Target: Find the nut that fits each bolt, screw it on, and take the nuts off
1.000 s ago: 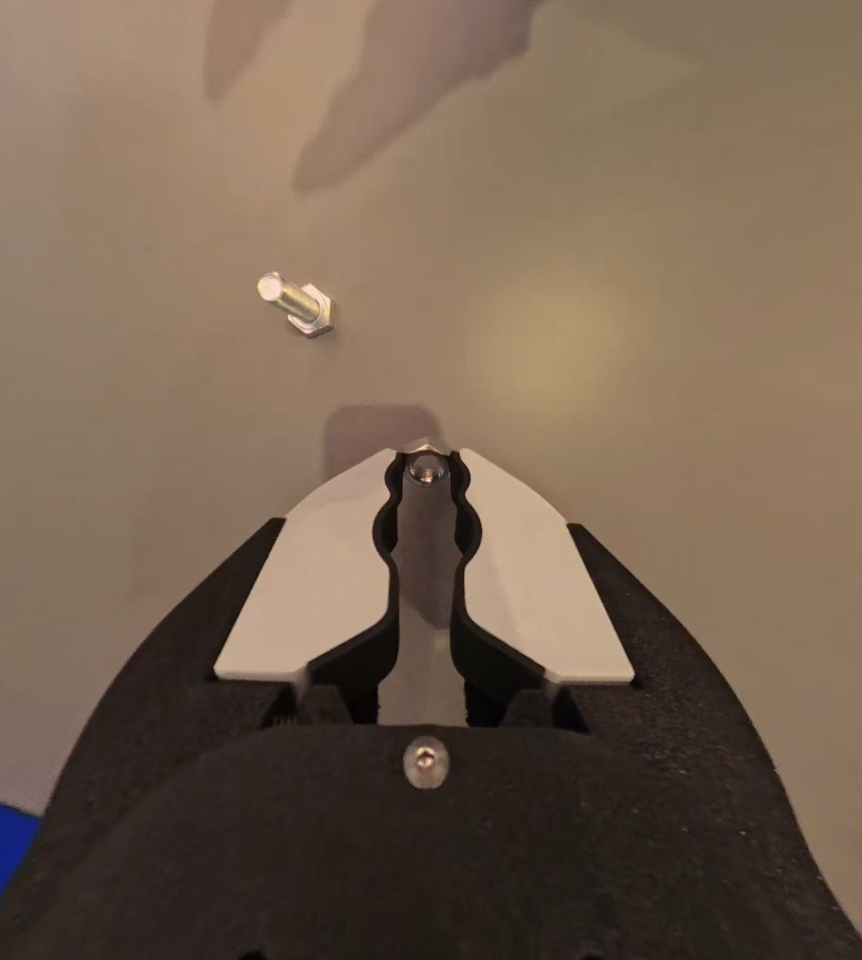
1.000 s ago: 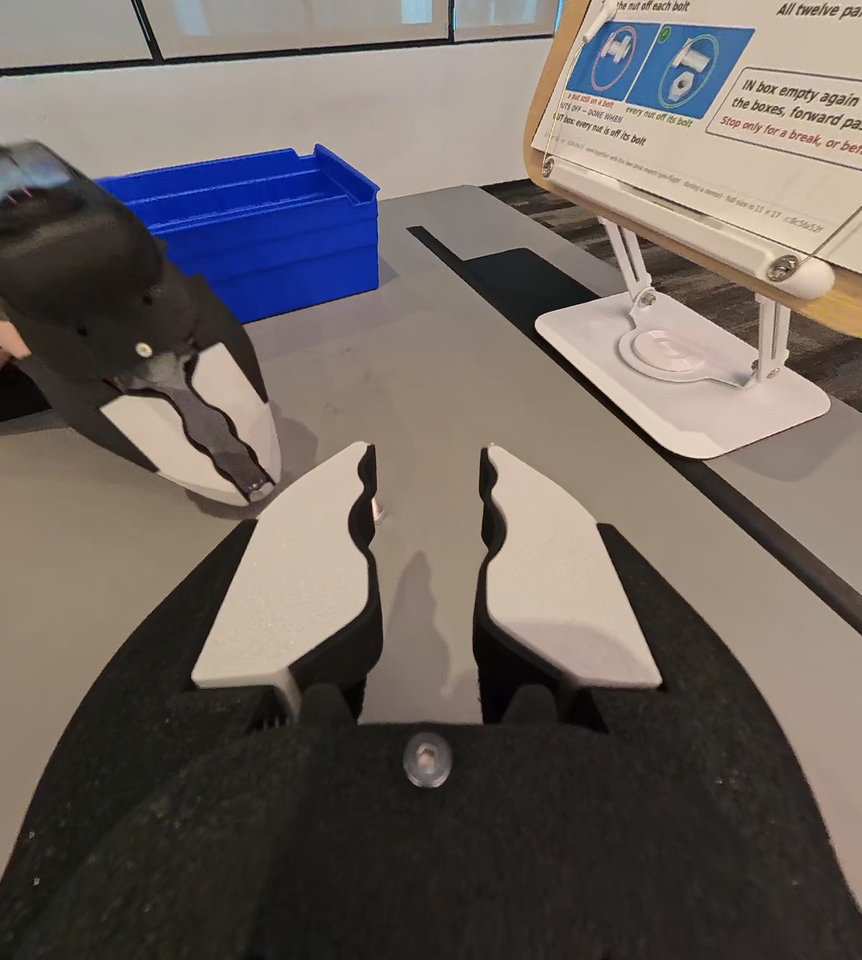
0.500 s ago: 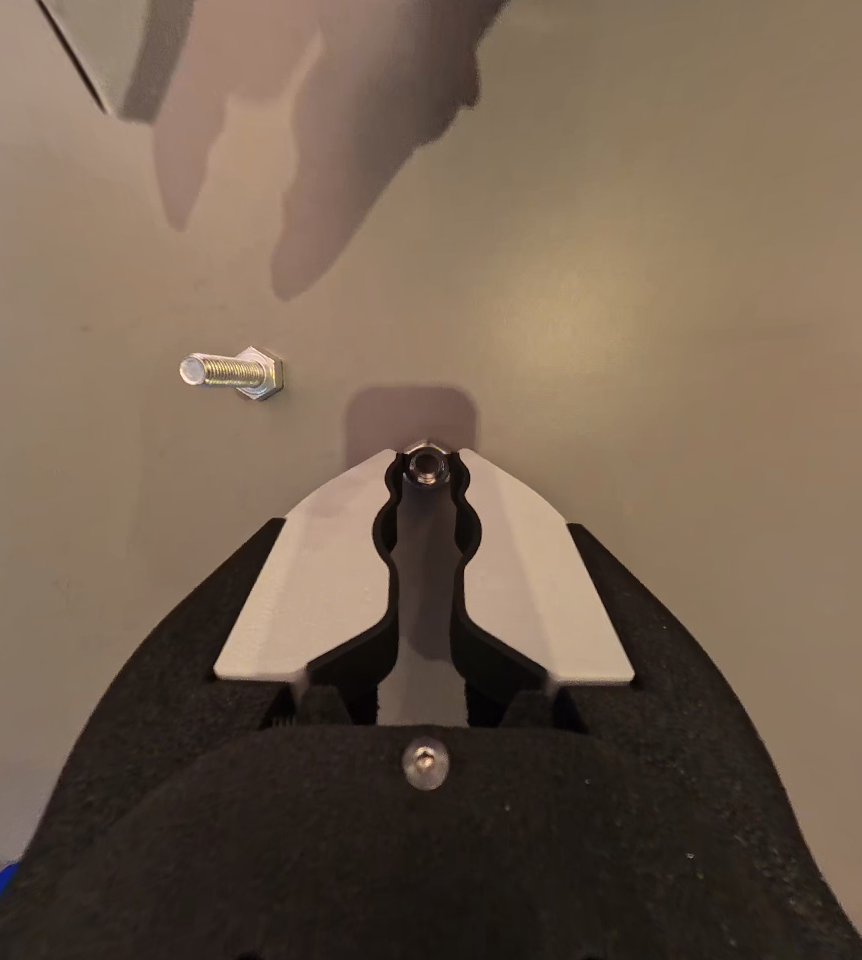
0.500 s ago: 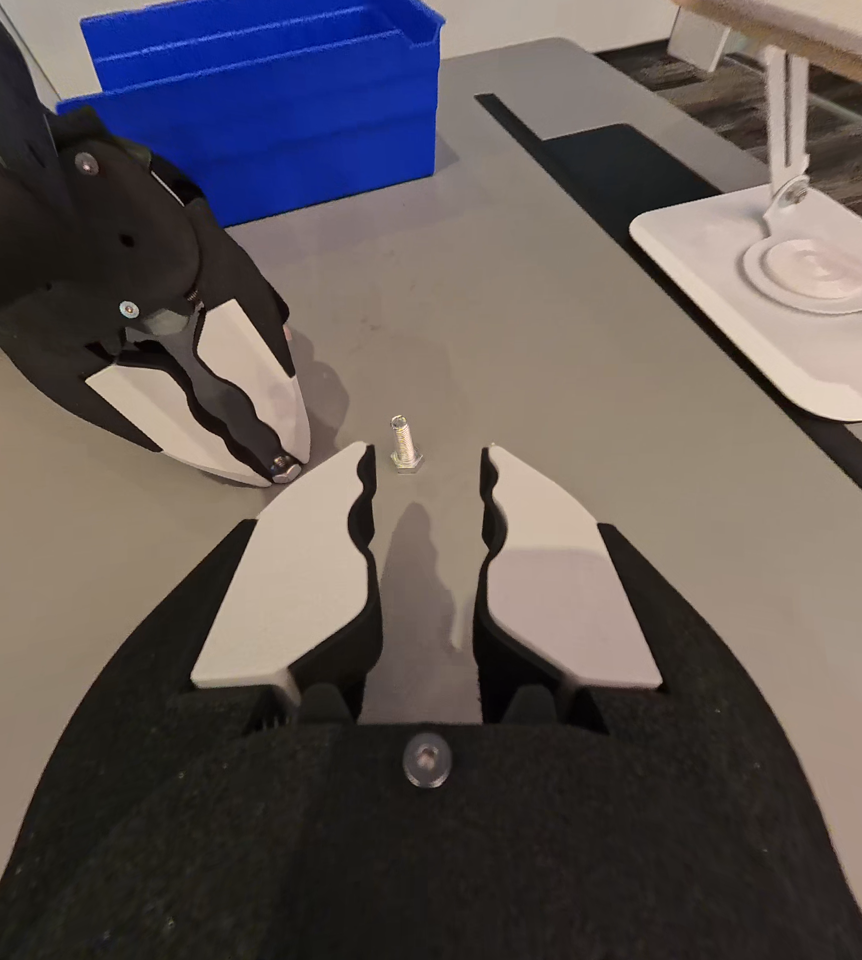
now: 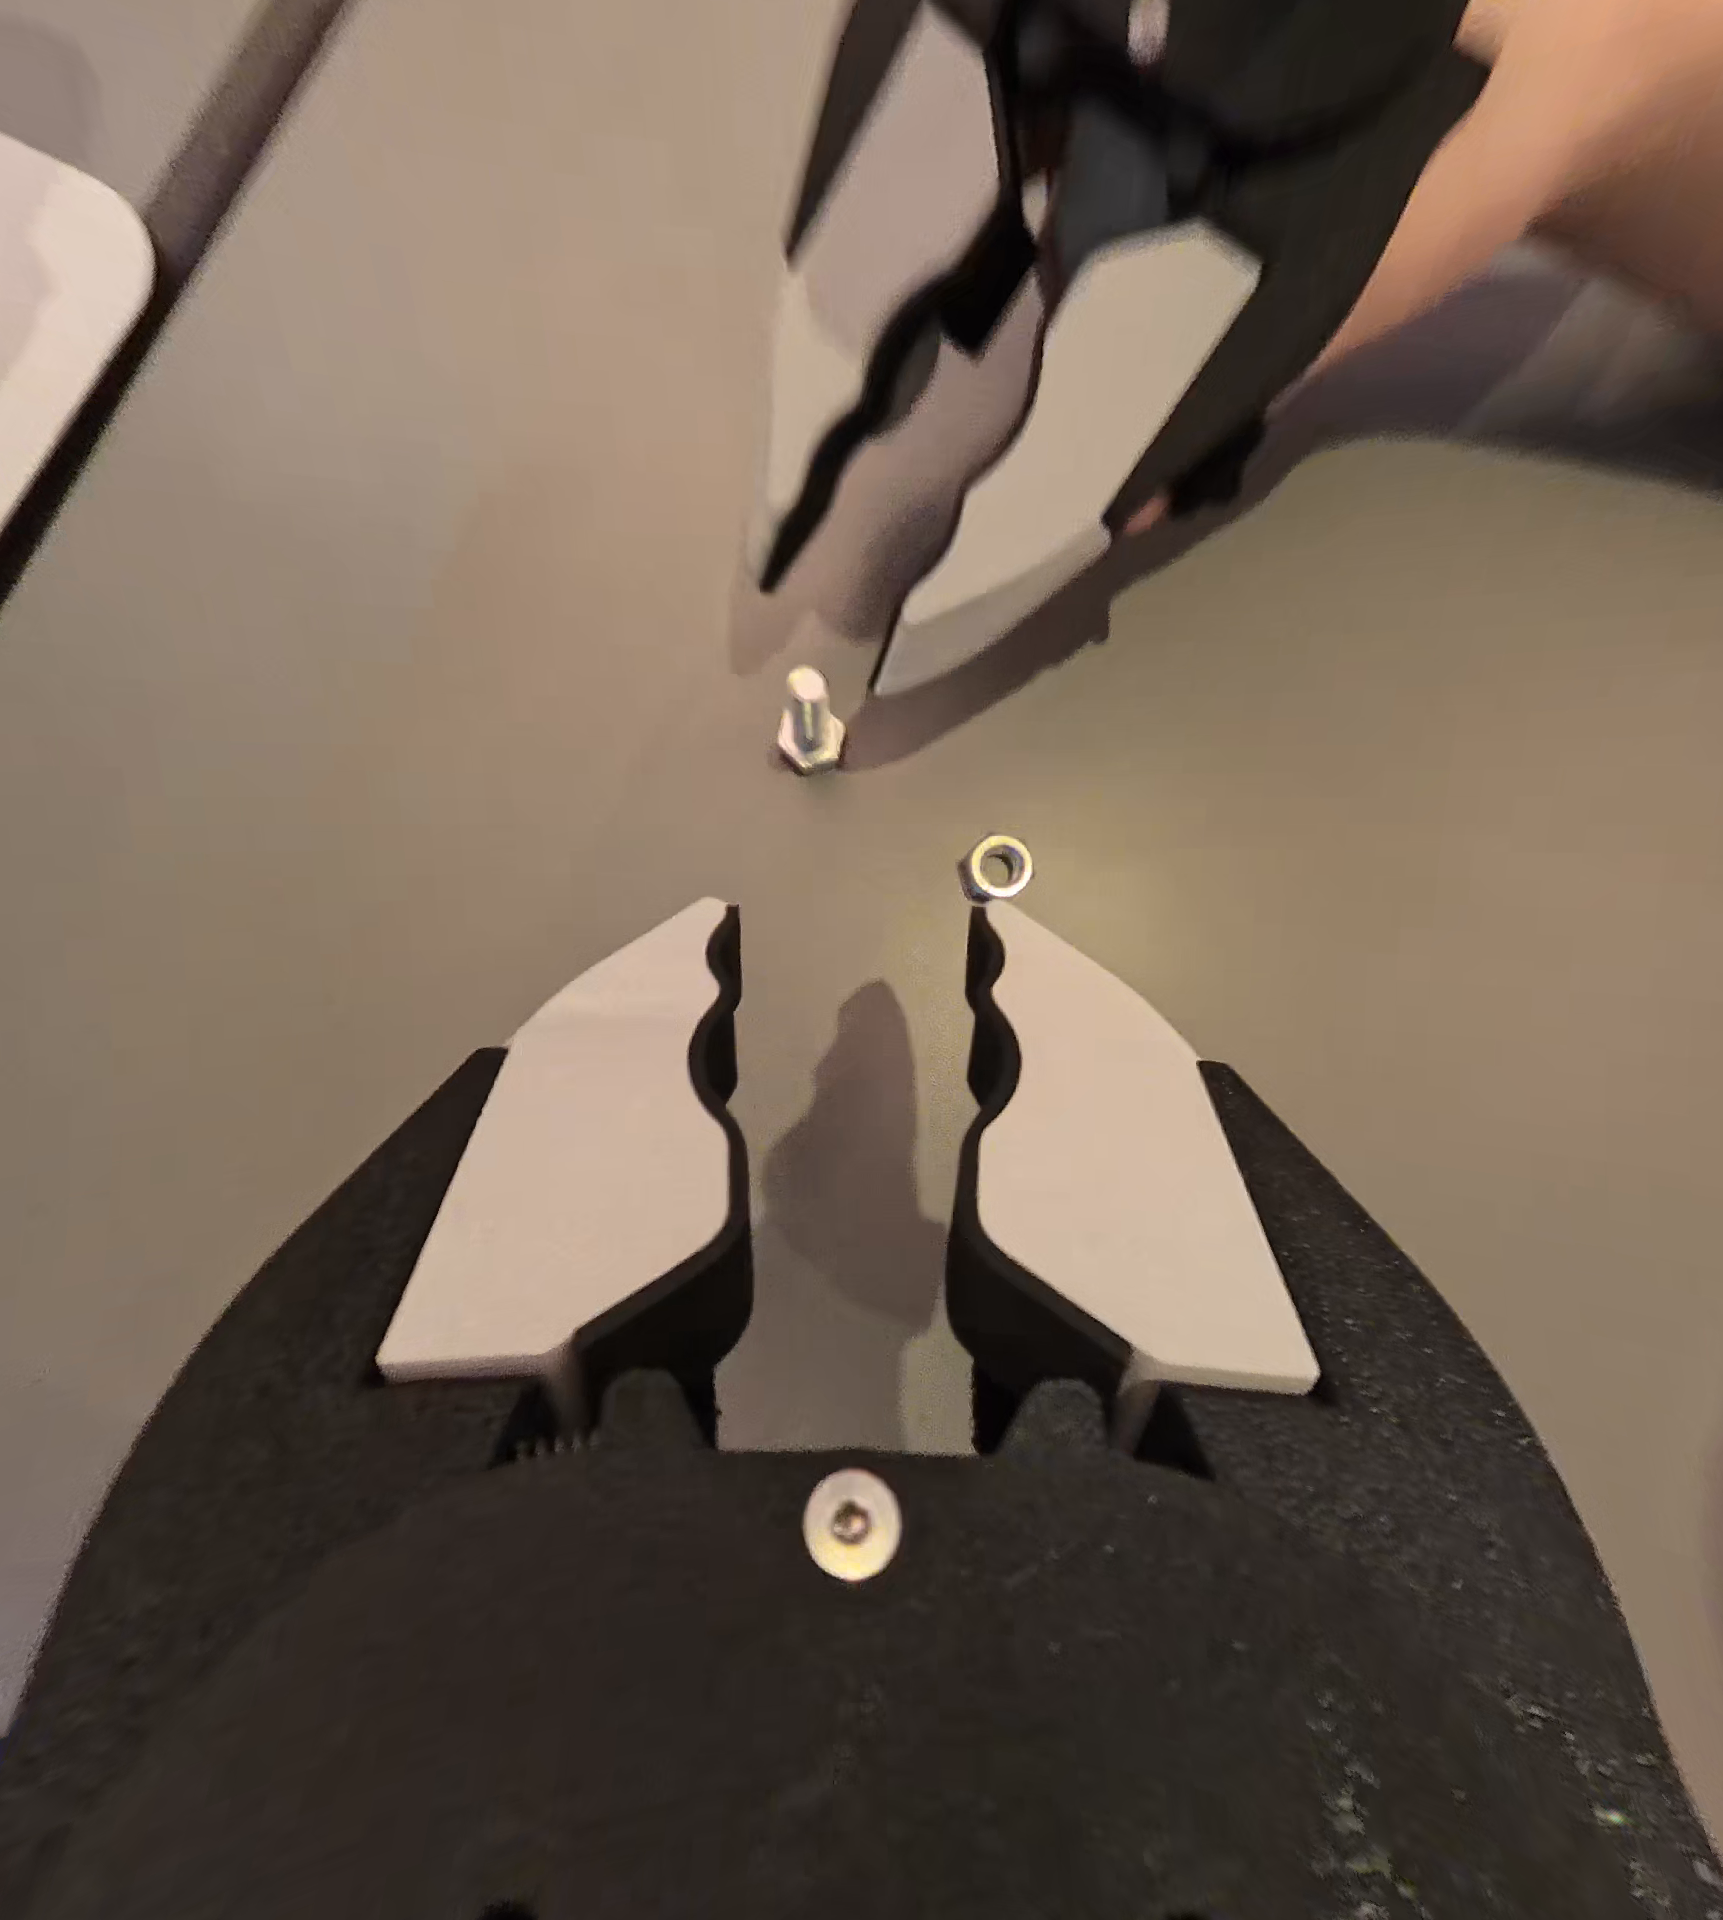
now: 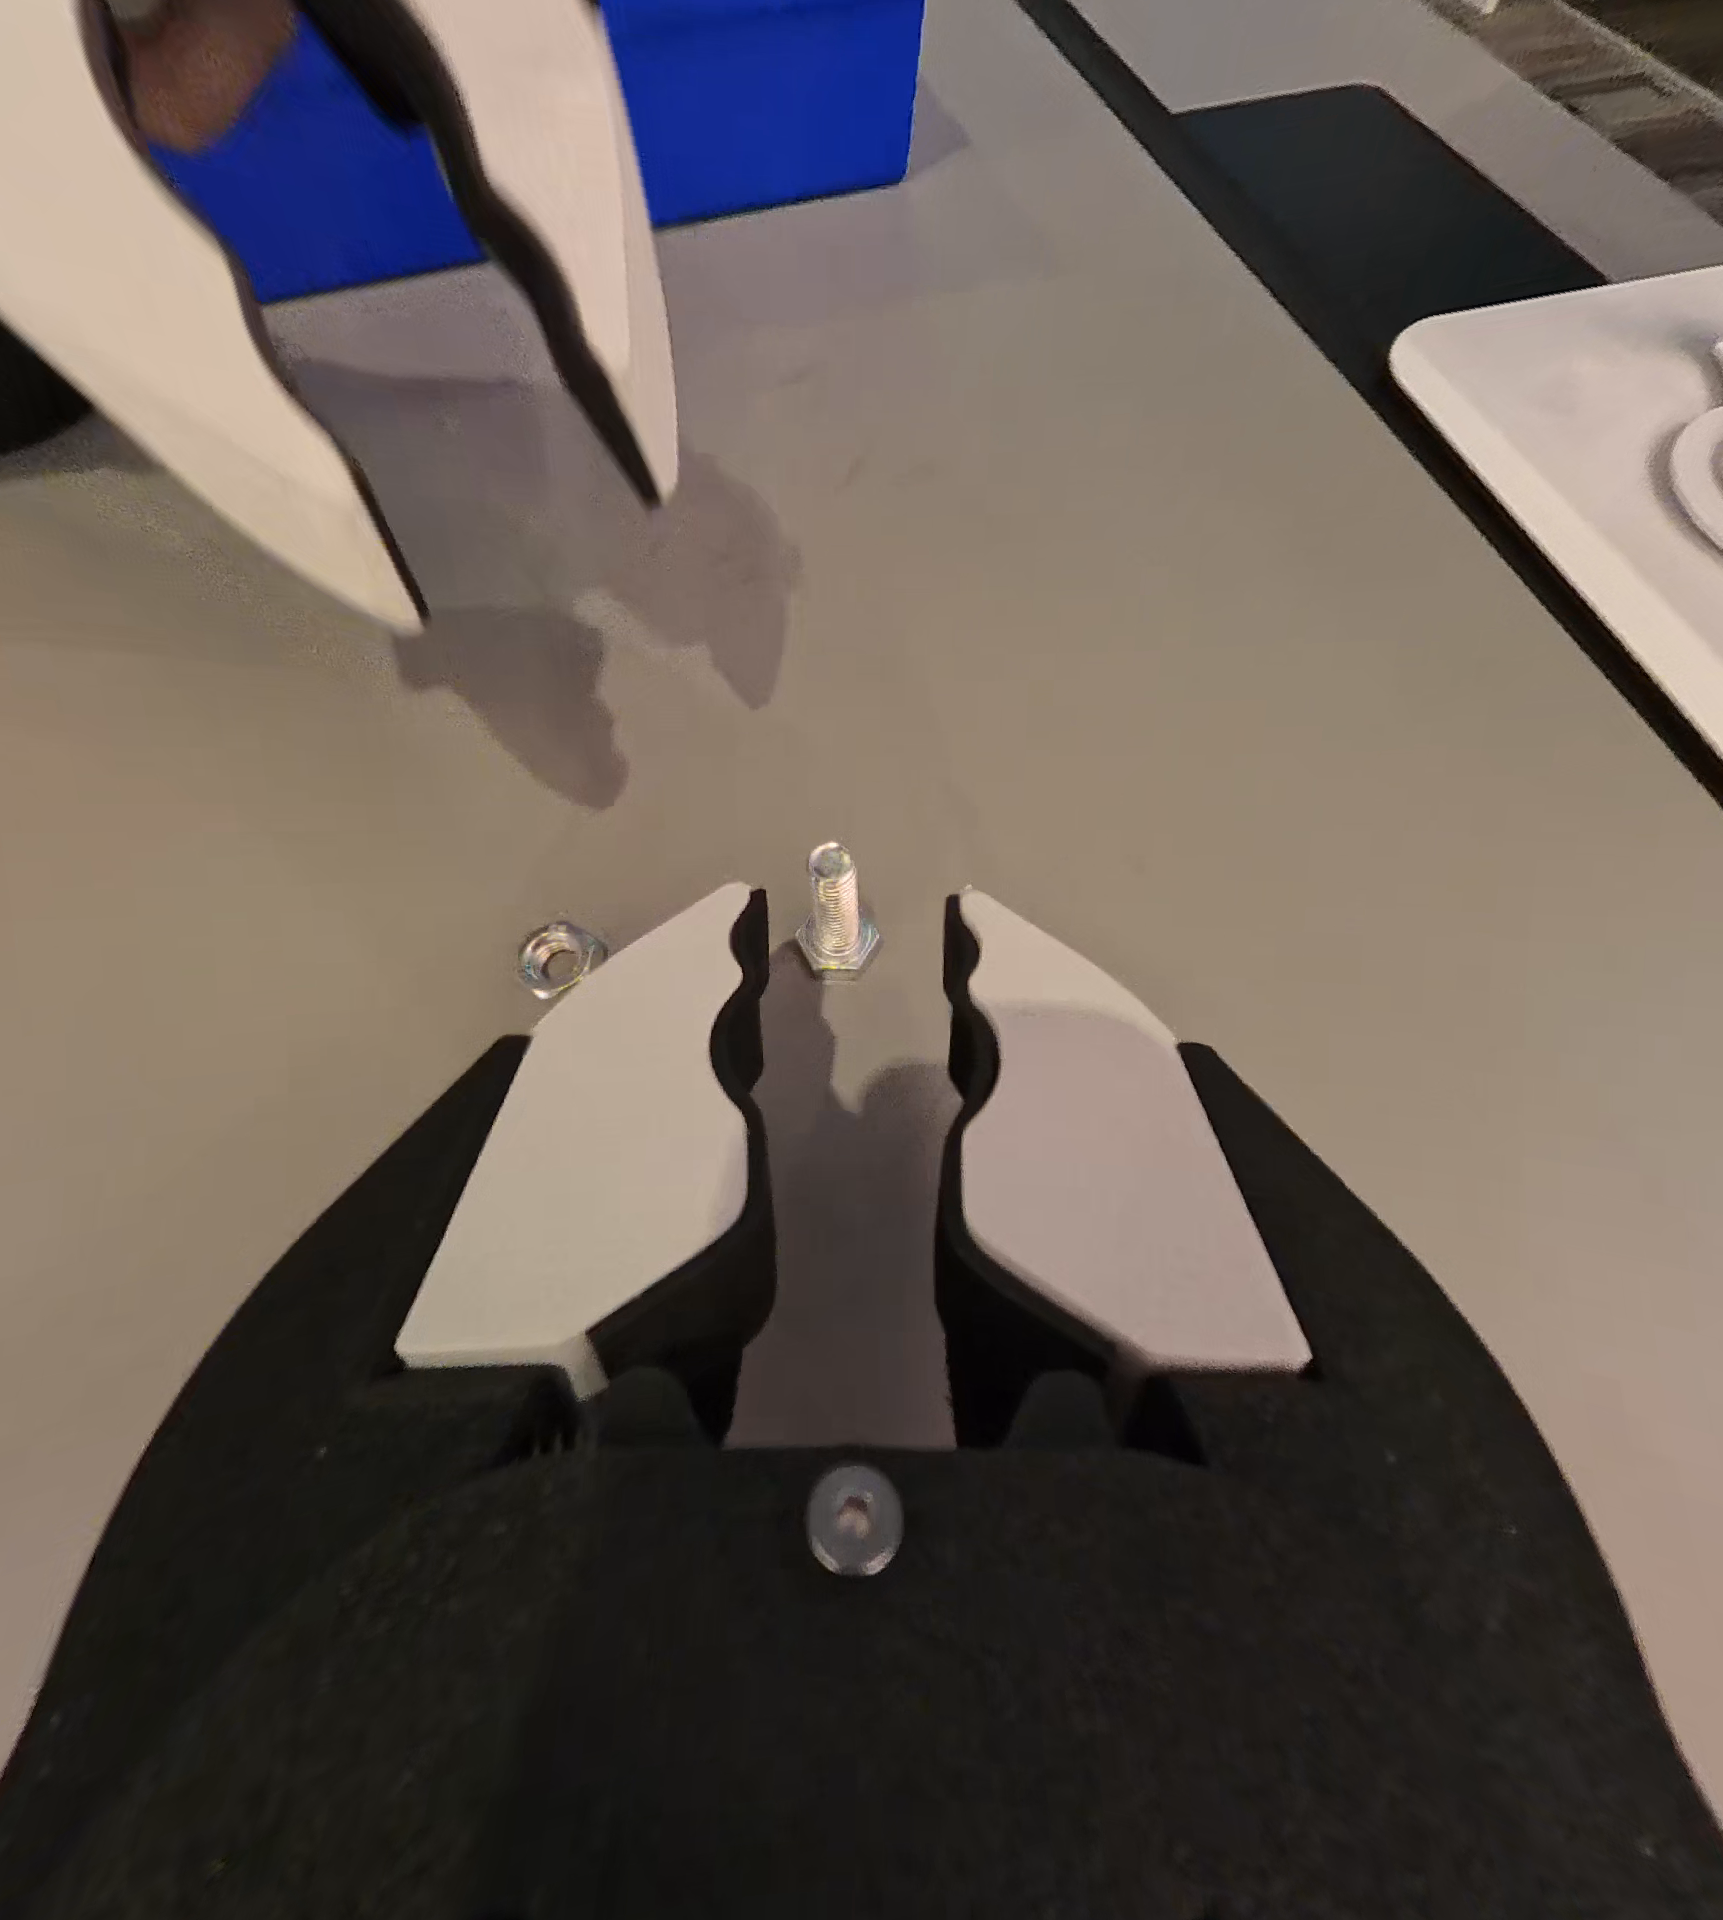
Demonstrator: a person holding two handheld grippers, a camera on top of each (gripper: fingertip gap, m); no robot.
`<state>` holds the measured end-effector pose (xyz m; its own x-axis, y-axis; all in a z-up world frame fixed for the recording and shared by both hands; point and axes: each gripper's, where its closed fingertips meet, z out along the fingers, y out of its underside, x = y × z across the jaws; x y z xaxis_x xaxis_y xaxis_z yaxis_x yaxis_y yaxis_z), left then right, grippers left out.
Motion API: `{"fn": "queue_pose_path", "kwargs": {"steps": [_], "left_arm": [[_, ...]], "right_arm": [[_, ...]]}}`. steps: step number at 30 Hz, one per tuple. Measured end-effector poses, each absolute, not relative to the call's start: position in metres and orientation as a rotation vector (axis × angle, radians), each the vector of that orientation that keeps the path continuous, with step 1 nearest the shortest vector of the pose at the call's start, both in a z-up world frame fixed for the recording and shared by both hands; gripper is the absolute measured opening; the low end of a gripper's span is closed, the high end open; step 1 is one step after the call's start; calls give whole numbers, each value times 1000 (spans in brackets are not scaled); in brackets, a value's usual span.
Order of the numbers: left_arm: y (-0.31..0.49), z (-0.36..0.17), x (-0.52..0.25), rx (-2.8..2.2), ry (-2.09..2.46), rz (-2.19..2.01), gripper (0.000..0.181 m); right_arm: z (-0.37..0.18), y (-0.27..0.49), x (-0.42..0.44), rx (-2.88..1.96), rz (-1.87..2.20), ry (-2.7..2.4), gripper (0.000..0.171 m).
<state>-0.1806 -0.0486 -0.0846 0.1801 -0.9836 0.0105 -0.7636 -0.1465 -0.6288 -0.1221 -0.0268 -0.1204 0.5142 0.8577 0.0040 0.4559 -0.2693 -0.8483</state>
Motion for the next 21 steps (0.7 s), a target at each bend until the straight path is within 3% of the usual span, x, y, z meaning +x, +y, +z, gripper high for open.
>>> {"fn": "queue_pose_path", "kwargs": {"steps": [7, 9, 13, 18, 21], "left_arm": [[-37, -43, -189, -1851, 1443, -920, 45], [-35, -37, -187, -1801, 1404, -989, 45], [-42, -35, -178, -1675, 1368, -1192, 47], [-53, -36, -170, -1549, 1381, -1294, 35], [-57, -34, -164, -1498, 1411, -1192, 38]], "right_arm": [[-135, -23, -135, -1930, 574, -1129, 25], [-137, -23, -137, -1940, 580, -1142, 10], [-134, -21, -136, -1954, 570, -1129, 9], [-80, -31, -139, -1872, 820, -970, 9], [-46, -42, -140, -1788, 954, -914, 9]]}}
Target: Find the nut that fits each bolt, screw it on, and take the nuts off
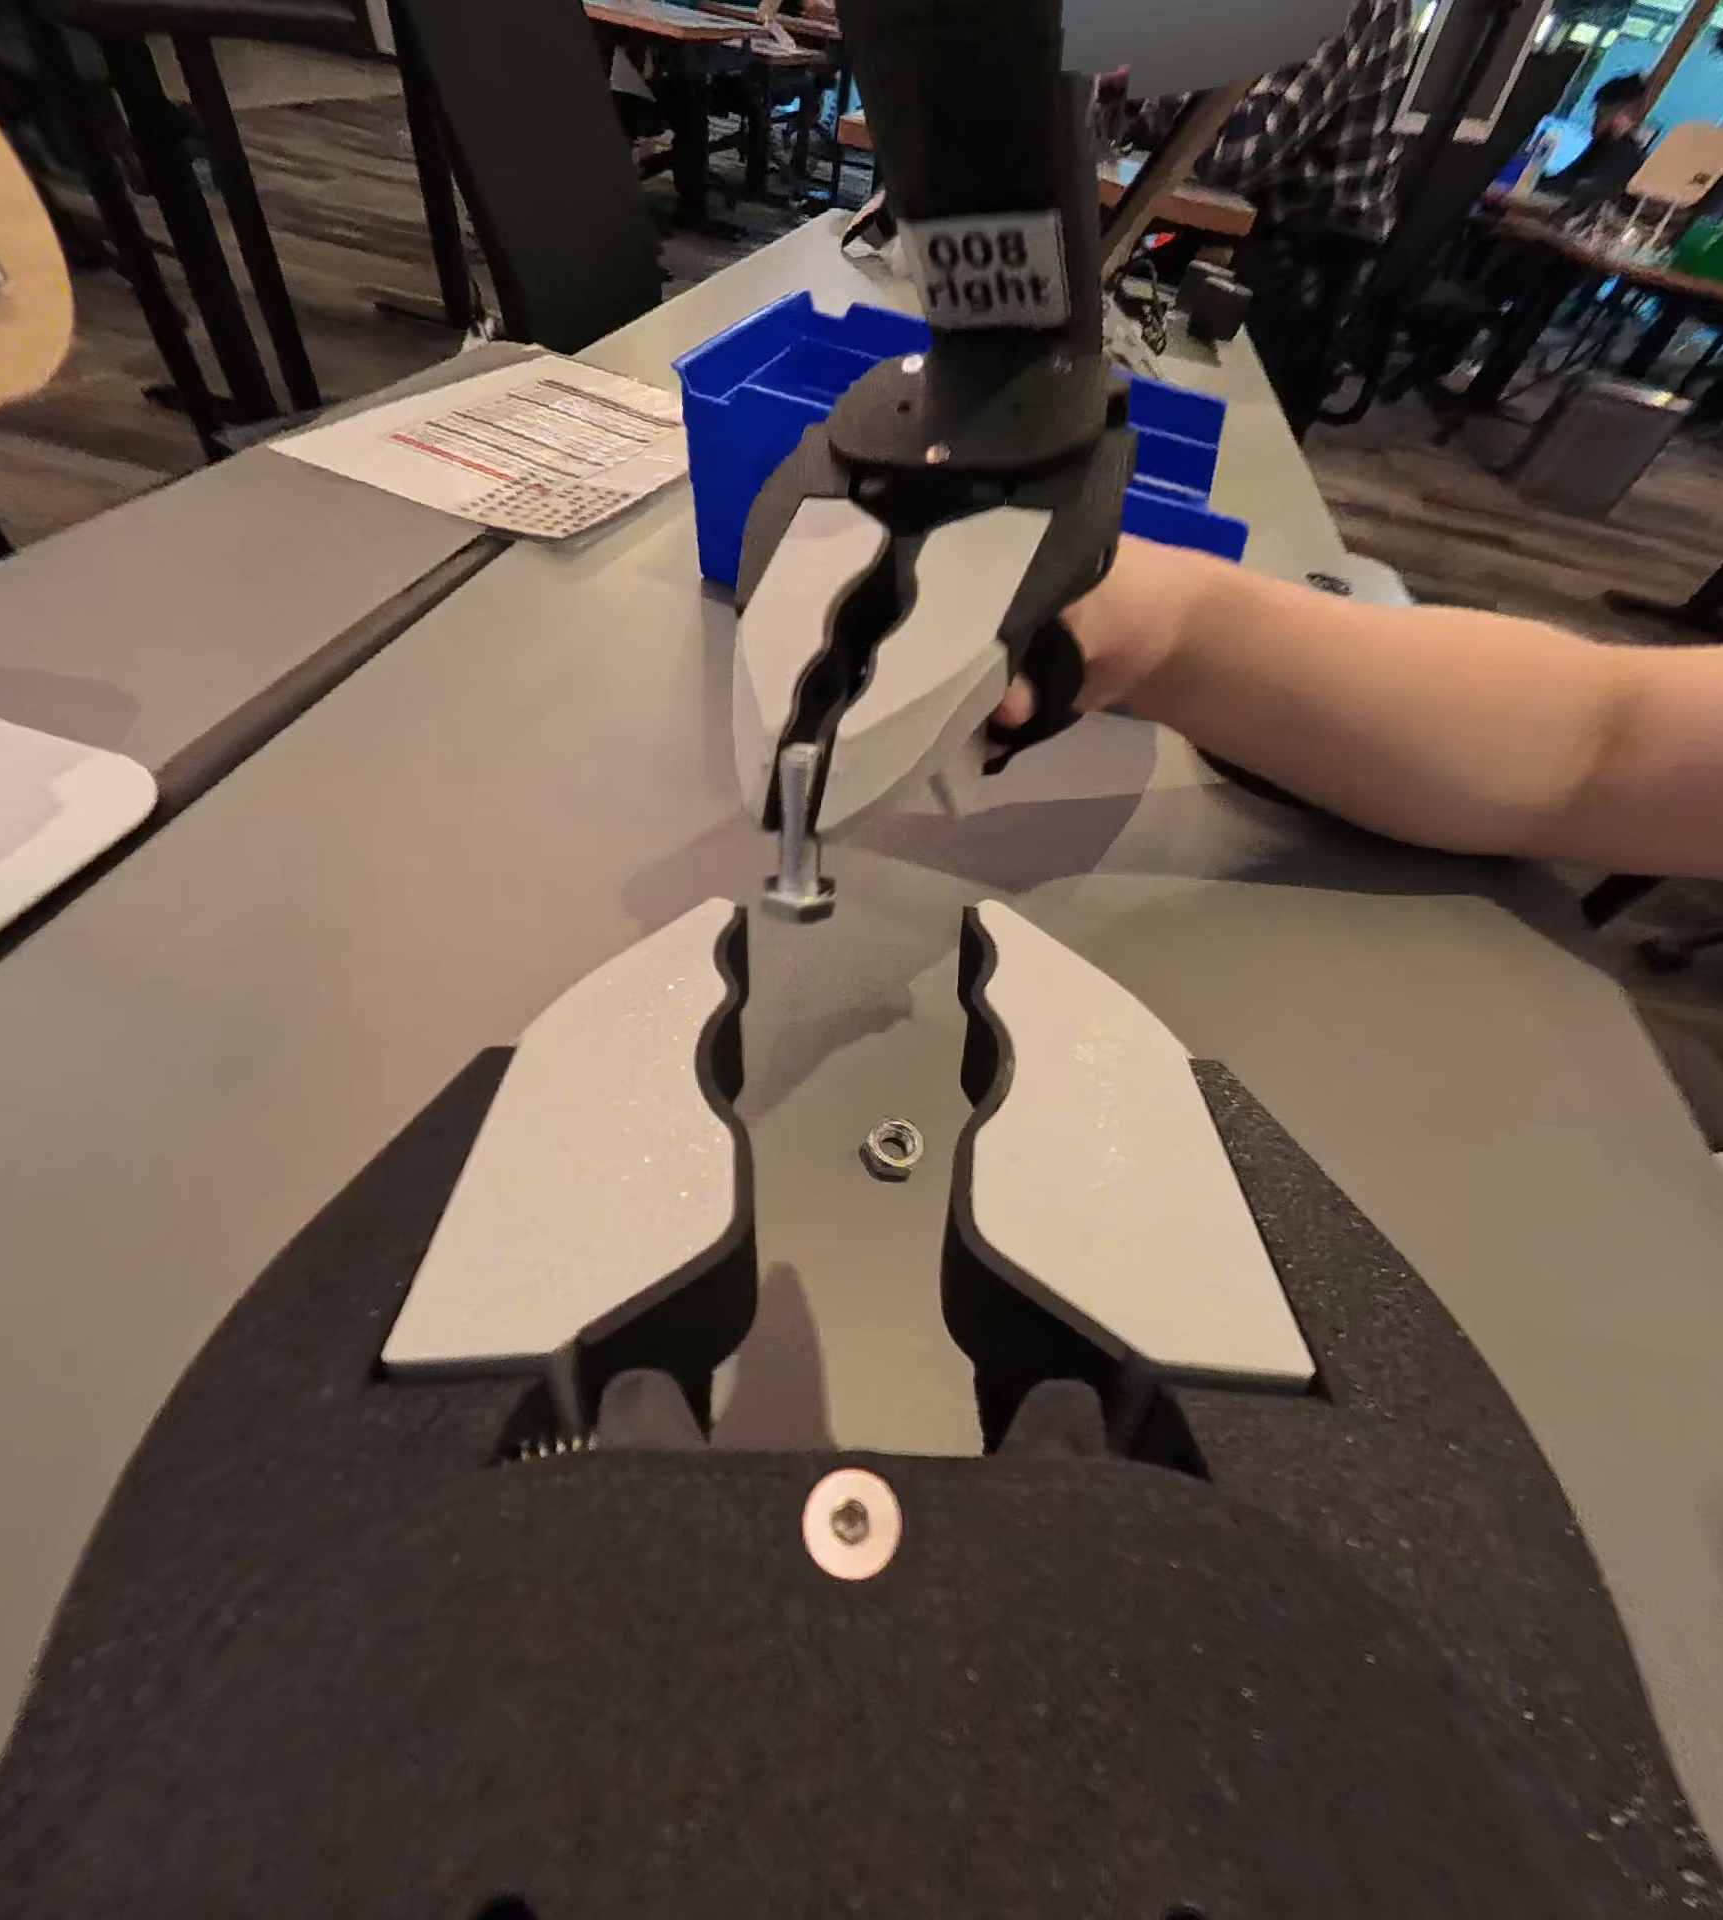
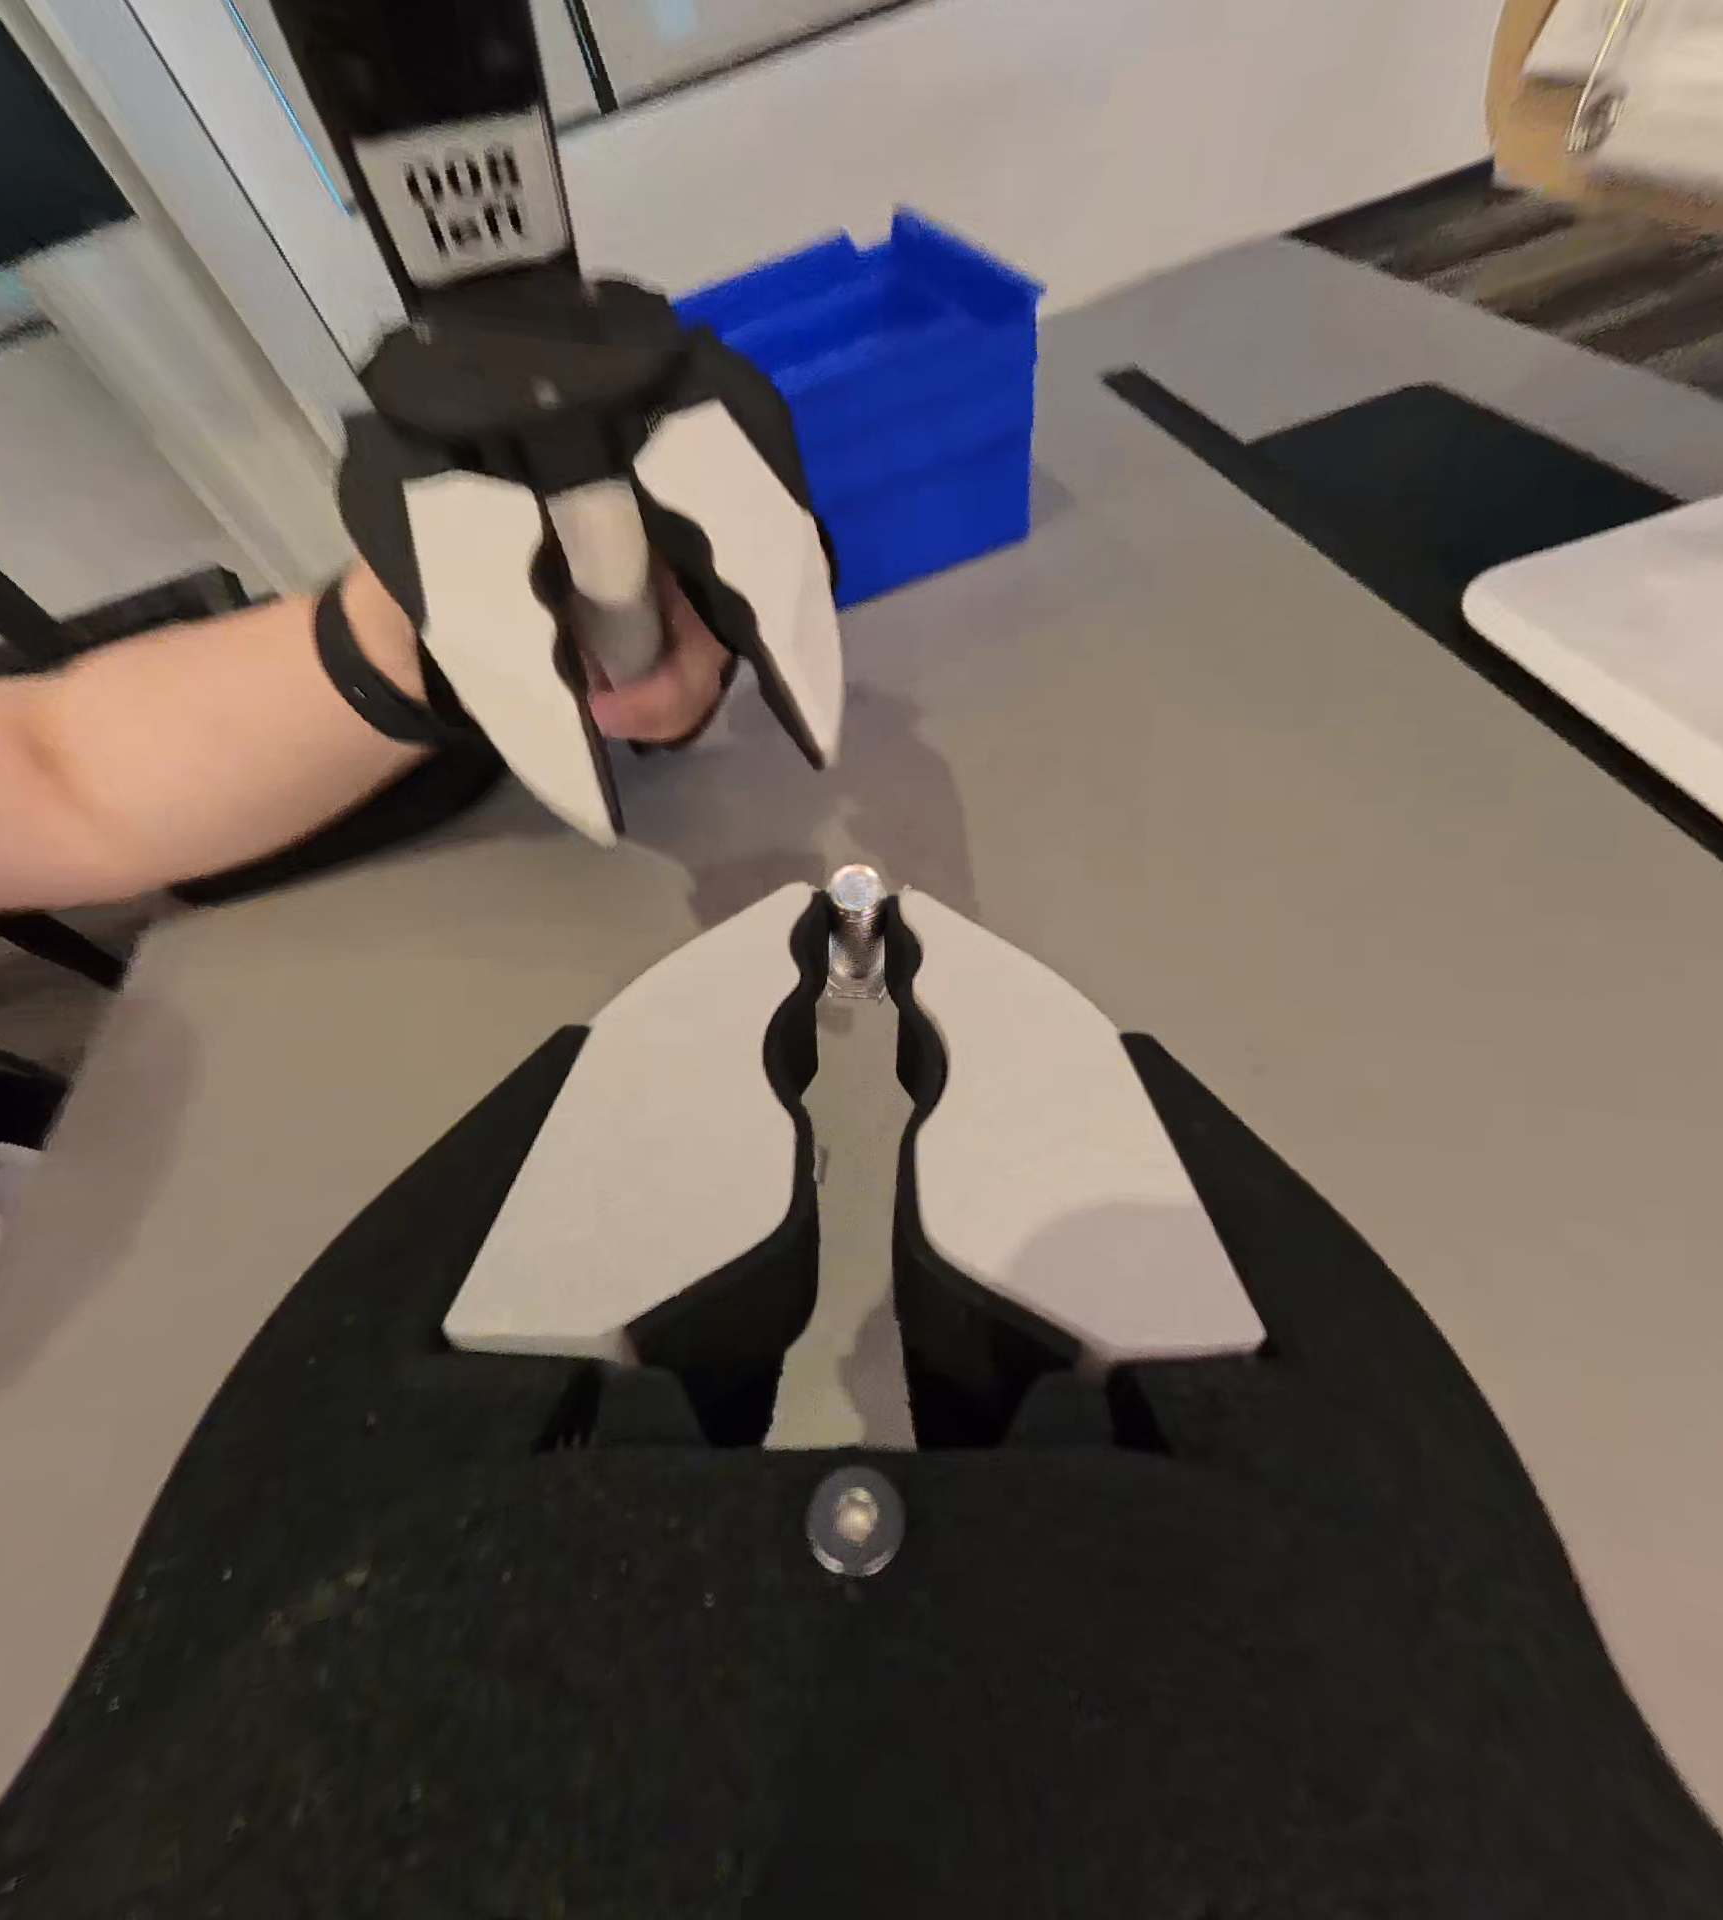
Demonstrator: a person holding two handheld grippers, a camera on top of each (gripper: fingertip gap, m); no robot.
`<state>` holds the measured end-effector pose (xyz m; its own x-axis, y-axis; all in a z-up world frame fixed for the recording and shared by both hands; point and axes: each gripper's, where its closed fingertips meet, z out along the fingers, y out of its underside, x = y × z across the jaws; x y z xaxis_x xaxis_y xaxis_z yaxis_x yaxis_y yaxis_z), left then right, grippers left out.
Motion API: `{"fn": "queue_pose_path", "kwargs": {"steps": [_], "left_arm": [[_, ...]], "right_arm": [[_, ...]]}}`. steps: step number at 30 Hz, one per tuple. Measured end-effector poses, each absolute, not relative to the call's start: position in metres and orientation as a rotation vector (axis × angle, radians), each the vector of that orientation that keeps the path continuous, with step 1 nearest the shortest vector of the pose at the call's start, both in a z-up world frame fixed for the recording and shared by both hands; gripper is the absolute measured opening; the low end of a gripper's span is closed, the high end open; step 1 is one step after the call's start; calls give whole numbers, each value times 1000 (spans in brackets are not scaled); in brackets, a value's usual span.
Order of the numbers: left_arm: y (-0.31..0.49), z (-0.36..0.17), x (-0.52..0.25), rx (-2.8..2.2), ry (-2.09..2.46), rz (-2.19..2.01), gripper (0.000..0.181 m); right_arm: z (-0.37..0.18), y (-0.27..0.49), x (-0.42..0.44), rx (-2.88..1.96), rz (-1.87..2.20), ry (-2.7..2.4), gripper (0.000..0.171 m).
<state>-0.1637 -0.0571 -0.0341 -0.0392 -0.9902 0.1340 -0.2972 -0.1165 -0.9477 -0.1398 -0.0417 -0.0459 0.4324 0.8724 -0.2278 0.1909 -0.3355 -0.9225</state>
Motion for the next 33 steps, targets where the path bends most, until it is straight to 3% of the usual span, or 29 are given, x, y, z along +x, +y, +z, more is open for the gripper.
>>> {"fn": "queue_pose_path", "kwargs": {"steps": [4, 12, 33], "left_arm": [[-60, -33, -158, -1439, 1419, -1067, 47], [-72, -40, -147, -1438, 1456, -1055, 45], [-72, -43, -137, -1413, 1429, -936, 20]], "right_arm": [[-27, -53, -141, -1762, 1050, -899, 9], [-19, -67, -153, -1708, 998, -1007, 9], [-14, -70, -168, -1664, 790, -1069, 9]]}}
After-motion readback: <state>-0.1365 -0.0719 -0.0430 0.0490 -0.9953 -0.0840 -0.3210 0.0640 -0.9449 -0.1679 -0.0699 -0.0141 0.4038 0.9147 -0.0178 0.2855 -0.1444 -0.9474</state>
